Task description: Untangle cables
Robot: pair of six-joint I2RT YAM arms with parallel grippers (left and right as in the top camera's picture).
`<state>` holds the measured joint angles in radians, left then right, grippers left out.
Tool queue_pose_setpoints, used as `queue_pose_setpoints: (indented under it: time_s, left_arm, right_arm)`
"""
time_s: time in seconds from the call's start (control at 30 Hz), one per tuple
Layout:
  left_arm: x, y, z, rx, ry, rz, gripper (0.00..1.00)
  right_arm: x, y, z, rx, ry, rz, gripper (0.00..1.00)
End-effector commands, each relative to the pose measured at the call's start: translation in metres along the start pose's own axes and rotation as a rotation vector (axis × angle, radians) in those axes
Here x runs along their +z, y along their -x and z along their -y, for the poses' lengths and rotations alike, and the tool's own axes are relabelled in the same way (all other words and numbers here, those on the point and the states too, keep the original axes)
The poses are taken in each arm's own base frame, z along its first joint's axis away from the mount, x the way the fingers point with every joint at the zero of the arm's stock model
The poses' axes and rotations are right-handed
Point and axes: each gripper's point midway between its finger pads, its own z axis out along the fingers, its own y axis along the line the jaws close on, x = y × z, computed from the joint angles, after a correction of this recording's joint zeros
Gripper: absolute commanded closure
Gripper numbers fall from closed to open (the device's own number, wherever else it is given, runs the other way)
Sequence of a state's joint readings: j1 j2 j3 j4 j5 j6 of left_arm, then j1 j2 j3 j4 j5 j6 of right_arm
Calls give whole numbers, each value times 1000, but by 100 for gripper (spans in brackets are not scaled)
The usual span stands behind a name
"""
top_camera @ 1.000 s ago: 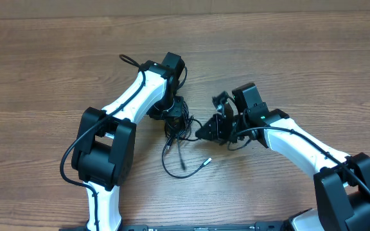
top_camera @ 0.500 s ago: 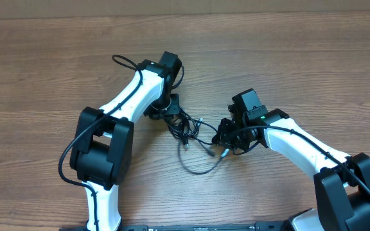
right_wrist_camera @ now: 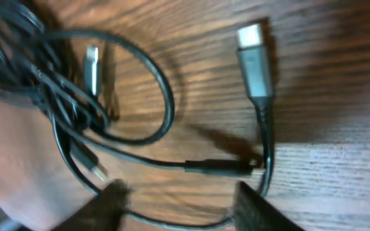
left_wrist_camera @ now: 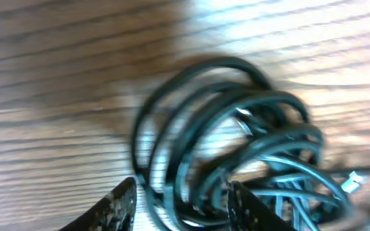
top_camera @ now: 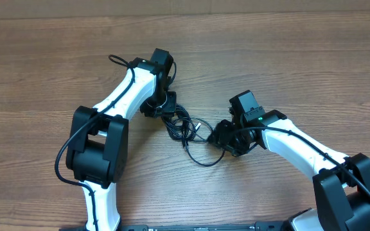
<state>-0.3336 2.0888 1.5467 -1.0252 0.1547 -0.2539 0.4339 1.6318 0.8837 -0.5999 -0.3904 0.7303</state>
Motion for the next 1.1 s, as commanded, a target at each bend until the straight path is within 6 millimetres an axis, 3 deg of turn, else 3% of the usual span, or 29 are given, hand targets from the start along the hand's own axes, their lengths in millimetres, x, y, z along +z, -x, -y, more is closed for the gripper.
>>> queue_pose_setpoints:
  time_s: [0.0,0.1,0.23,0.37,0.53,0.6,0.83,1.07]
  left_arm:
    - [-8,-7,27,147,-160,-13,51]
    - [-11,-11,39,198,-232,-21,50]
    - [-10,-11,40,210,-236,-22,51]
    - [-1,-16,37,207,-229,-34,52]
    - [16,-22,32,205,-229,-37,53]
    - [24,-24,30,206,-229,-35,57]
    - [35,-28,27,247,-231,-27,90]
    - [29,-21,27,410,-234,13,95]
  right_arm:
    - [-9,10,-11,-26,19,59,35]
    - [-9,16,-16,-38,38,83,34]
    - [-10,21,-27,-59,87,101,36]
    - [-11,22,-34,-71,118,103,50]
    - [-11,23,-35,-72,120,104,57]
    - [-11,22,-35,-71,120,103,57]
    - [-9,20,-35,-70,126,87,58]
    - [-10,22,-39,-132,142,96,58]
